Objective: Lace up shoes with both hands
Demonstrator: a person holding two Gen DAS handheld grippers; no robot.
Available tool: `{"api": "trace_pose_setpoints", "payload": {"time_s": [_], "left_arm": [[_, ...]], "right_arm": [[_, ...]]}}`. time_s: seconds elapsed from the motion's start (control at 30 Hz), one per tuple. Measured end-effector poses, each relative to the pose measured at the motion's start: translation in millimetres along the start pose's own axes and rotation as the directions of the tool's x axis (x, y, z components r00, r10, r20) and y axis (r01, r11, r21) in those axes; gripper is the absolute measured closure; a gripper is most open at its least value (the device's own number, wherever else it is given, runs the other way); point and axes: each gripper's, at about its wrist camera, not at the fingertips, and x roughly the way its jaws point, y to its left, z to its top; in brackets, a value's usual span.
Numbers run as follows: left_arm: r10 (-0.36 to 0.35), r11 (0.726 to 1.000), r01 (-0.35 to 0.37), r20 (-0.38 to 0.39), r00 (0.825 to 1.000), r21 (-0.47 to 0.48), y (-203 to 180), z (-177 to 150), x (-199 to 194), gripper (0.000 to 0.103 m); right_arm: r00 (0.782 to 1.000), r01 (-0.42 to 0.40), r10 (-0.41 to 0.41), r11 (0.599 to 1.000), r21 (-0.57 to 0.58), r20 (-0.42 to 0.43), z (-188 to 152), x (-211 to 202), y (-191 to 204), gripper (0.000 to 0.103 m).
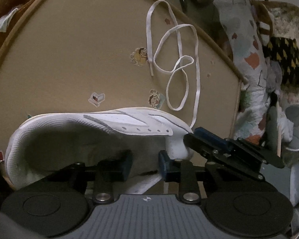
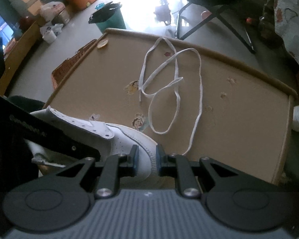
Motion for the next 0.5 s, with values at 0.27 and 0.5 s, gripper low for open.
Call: {"api": "trace_pose_setpoints", "payload": {"time_s": [0.27,0.5], "left_arm": [[-0.007,1.000,0.007,0.006,1.000,0.002,-7,6,-5,0.078],[0.009,1.000,-0.008,-0.014,1.000,0.019,-14,6,6,0.078]], "right_arm": [[1.000,0.004,-0.004,1.000,0.011,0.016,-6,-2,3,0.085],[1.000,-0.008,0.007,1.000,0.028,0.030,-10,-2,0,0.085]]}}
